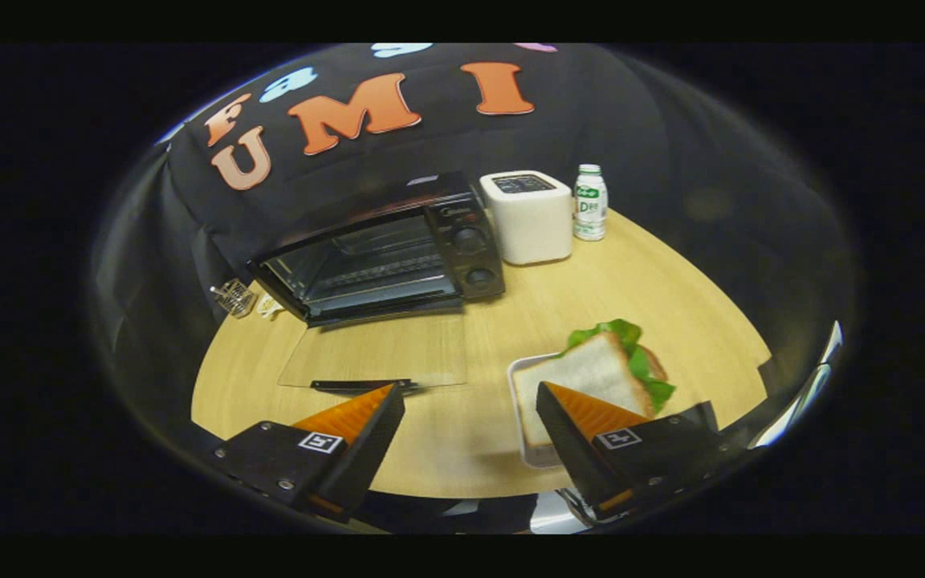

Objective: Open the toaster oven, put the food inside, and close the toaster oven door.

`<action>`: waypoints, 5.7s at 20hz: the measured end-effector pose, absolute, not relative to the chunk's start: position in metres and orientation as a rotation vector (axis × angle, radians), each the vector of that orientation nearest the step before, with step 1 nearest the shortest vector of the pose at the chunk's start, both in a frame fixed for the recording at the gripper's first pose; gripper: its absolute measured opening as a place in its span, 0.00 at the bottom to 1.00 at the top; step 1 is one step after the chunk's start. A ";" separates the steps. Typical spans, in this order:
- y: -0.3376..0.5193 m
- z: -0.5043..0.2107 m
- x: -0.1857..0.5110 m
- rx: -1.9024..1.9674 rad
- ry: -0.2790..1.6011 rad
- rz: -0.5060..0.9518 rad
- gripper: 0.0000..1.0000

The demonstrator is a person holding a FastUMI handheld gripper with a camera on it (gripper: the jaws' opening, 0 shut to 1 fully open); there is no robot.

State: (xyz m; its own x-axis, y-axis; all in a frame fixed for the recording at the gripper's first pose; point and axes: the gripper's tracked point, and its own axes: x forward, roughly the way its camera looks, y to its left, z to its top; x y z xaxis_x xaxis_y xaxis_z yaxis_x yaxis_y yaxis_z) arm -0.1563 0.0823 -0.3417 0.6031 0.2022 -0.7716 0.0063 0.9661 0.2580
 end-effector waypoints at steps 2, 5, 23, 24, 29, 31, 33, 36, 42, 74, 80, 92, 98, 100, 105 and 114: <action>0.052 -0.340 -0.157 0.233 0.912 0.088 0.99; 0.015 -0.346 -0.159 0.216 0.919 0.063 0.99; 0.001 -0.414 -0.155 0.364 1.075 0.261 0.68; 0.002 -0.413 -0.156 0.390 1.087 0.276 0.67; 0.010 -0.408 -0.157 0.580 1.107 0.314 0.49; 0.008 -0.405 -0.153 0.651 1.086 0.297 0.33; 0.011 -0.403 -0.156 0.662 1.077 0.306 0.28; 0.013 -0.401 -0.160 0.662 1.081 0.328 0.26; 0.018 -0.367 -0.149 0.773 0.999 0.310 0.26; 0.253 -0.335 -0.016 1.462 0.650 0.146 0.23; 0.270 -0.348 0.017 1.527 0.592 0.123 0.22; 0.289 -0.385 0.036 1.440 0.629 0.007 0.27; 0.286 -0.395 0.020 1.339 0.780 -0.039 0.51; 0.295 -0.393 0.008 1.287 0.853 0.014 0.69; 0.286 -0.383 0.001 1.214 0.876 0.055 0.96; 0.290 -0.393 0.013 1.108 0.949 -0.003 0.97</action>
